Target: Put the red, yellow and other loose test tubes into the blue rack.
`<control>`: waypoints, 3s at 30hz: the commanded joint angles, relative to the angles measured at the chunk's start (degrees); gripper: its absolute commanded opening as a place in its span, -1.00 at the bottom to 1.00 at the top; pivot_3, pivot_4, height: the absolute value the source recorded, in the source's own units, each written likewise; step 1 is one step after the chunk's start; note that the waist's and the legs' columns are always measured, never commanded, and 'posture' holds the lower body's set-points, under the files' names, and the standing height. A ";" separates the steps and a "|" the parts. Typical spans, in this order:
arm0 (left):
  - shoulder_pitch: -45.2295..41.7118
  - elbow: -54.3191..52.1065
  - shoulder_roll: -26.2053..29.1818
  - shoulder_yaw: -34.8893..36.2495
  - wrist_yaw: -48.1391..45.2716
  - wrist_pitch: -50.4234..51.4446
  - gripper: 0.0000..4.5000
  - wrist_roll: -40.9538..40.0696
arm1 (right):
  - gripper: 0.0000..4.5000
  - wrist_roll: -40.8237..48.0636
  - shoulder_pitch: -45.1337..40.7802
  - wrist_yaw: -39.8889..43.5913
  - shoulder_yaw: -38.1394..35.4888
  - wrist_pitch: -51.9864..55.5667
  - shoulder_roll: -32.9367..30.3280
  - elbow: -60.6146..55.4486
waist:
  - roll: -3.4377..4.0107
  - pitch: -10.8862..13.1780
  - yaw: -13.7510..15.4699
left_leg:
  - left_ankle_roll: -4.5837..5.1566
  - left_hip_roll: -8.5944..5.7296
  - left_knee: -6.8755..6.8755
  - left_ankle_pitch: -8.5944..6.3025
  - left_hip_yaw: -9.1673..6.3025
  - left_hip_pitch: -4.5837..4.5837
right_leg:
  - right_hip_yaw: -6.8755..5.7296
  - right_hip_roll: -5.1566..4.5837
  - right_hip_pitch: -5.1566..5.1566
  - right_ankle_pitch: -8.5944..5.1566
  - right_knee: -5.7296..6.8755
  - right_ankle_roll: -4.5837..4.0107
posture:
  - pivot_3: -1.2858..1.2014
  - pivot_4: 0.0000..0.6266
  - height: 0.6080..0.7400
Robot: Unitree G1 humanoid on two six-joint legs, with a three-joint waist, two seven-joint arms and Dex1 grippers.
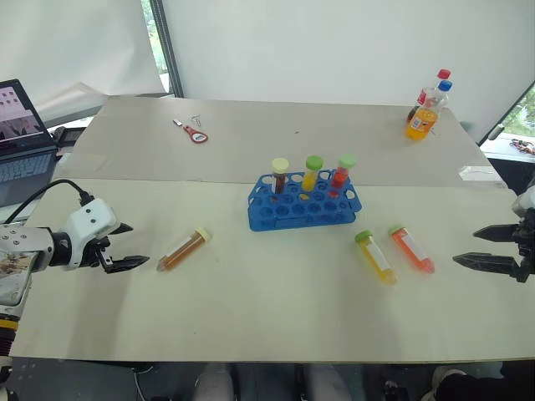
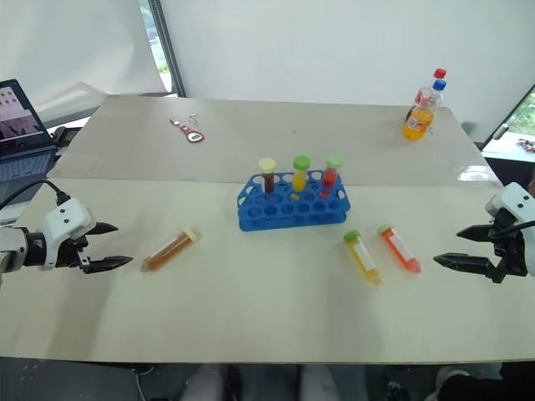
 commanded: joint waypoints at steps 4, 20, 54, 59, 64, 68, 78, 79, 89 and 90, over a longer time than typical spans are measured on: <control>-0.48 0.33 1.92 1.17 -1.11 0.51 0.98 -0.43 | 1.00 0.14 -1.60 -0.55 -1.48 -1.23 0.40 -0.05 | 0.00 0.00 -0.04 | 0.00 0.00 0.00 0.00 0.00 0.00 | 0.00 0.00 0.00 0.00 0.00 0.00 | 0.03 -0.52 1.00; -8.96 -19.60 -5.86 -2.00 -1.36 9.85 0.98 -12.92 | 1.00 0.94 -12.14 -5.17 2.49 5.44 3.54 -0.46 | 0.04 0.03 0.27 | -0.04 -0.02 0.08 0.03 0.00 -0.08 | 0.00 -0.01 0.02 0.06 0.00 0.05 | 0.03 -0.52 1.00; -17.84 -33.69 -21.11 -20.38 -1.81 8.68 1.00 -14.79 | 0.89 -24.04 -47.13 2.77 41.98 10.35 18.71 32.99 | 0.13 0.04 -0.06 | -0.31 -0.10 0.18 0.19 -0.07 -0.15 | 0.21 0.11 0.00 0.09 -0.10 0.10 | 0.03 -0.52 1.00; -17.96 -33.19 -21.67 -20.67 -1.56 8.52 1.00 -14.19 | 0.20 -26.48 -48.89 3.51 41.75 8.09 20.29 37.90 | 0.13 0.03 -0.03 | -0.33 -0.10 0.19 0.20 -0.06 -0.17 | 0.21 0.10 0.00 0.09 -0.10 0.11 | 0.03 -0.52 1.00; -18.62 -31.63 -21.75 -20.74 -2.26 7.78 1.00 -13.63 | -0.54 -27.40 -49.37 5.10 41.03 8.72 20.14 38.13 | 0.14 0.03 -0.08 | -0.35 -0.10 0.18 0.21 -0.06 -0.15 | 0.21 0.11 0.00 0.09 -0.10 0.11 | 0.03 -0.52 1.00; -19.16 -30.32 -21.82 -20.71 -3.29 7.27 1.00 -13.32 | -0.57 -25.83 -48.49 4.16 37.23 9.91 18.55 34.90 | 0.17 0.04 -0.06 | -0.35 -0.10 0.19 0.21 -0.06 -0.16 | 0.21 0.11 0.00 0.09 -0.10 0.11 | 0.03 -0.52 1.00; -20.79 -26.02 -22.31 -16.51 -1.81 10.05 1.00 -15.35 | -0.57 -7.74 -27.04 -19.00 -3.21 12.98 27.61 -7.85 | 0.22 0.02 0.06 | -0.43 -0.09 0.17 0.26 -0.22 -0.28 | 0.14 0.14 -0.01 0.08 -0.11 0.14 | 0.03 -0.52 1.00; -20.74 -25.80 -22.38 -15.91 -1.47 10.57 1.00 -15.75 | -0.57 -6.25 -25.40 -22.57 -5.56 13.54 31.19 -13.46 | 0.24 0.01 -0.12 | -0.47 -0.09 0.17 0.28 -0.21 -0.27 | 0.16 0.16 -0.03 0.08 -0.09 0.14 | 0.03 -0.52 1.00; -21.01 -25.82 -23.33 -14.88 1.80 14.02 1.00 -16.90 | -0.57 -8.83 -21.03 -44.29 -1.21 -3.52 52.86 -23.64 | 0.29 0.01 0.10 | -0.62 -0.19 0.18 0.37 -0.34 -0.31 | 0.22 0.17 -0.01 0.09 -0.03 0.15 | 0.03 -0.52 1.00; -21.03 -25.92 -23.66 -14.76 2.54 14.30 1.00 -16.92 | -0.57 -9.36 -20.94 -45.14 -0.32 -5.99 53.79 -22.09 | 0.29 0.01 0.06 | -0.61 -0.20 0.18 0.37 -0.37 -0.32 | 0.23 0.17 -0.01 0.09 -0.04 0.15 | 0.03 -0.52 1.00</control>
